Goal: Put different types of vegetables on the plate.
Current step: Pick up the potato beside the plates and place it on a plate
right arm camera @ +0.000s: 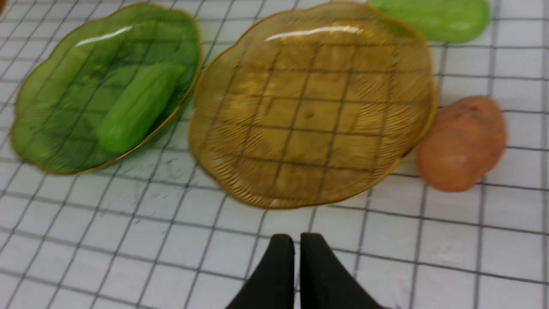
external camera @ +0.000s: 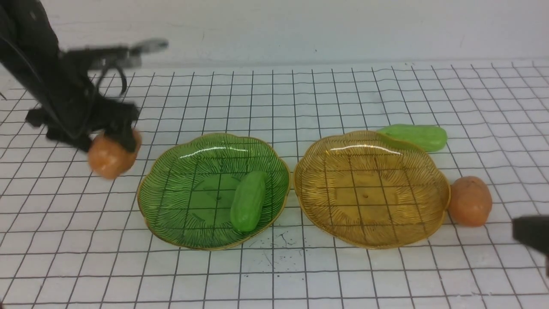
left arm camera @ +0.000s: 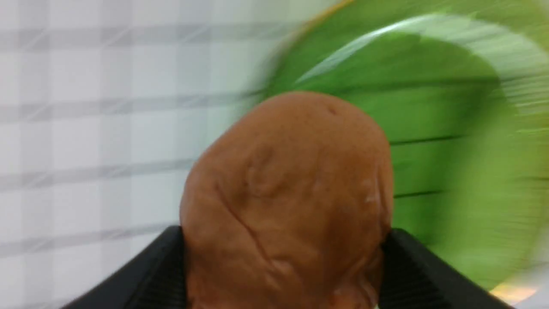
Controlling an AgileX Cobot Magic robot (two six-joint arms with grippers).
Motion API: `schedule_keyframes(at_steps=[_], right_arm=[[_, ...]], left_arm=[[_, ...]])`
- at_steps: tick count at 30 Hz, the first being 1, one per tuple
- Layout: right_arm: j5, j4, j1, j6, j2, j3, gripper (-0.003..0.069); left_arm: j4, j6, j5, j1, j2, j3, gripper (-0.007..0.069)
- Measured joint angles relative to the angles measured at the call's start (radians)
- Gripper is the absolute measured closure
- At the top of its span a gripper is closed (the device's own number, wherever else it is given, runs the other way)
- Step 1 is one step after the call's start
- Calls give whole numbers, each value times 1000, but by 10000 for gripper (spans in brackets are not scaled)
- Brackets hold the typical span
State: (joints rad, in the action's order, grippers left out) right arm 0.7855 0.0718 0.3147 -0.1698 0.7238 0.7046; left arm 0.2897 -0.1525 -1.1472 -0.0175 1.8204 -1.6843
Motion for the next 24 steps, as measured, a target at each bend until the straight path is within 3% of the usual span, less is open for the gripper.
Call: schedule_keyframes(at_steps=[2, 4, 7, 12, 16, 21, 24], right_arm=[[50, -137, 0, -117, 30, 32, 646], [141, -206, 0, -180, 67, 89, 646], [291, -258, 0, -211, 138, 180, 646], [412, -251, -11, -179, 263, 305, 646], [448, -189, -67, -117, 362, 364, 646], [456, 122, -412, 147, 577, 470, 646], [449, 230, -512, 204, 654, 485, 646]], left_arm=[[151, -109, 13, -77, -21, -16, 126], [225, -177, 26, -133, -23, -17, 126], [281, -241, 57, -262, -5, -17, 126], [271, -261, 137, -417, 55, -17, 126], [248, -263, 178, -479, 97, -17, 126], [201, -266, 241, -534, 165, -17, 126], [200, -266, 294, -534, 178, -17, 126]])
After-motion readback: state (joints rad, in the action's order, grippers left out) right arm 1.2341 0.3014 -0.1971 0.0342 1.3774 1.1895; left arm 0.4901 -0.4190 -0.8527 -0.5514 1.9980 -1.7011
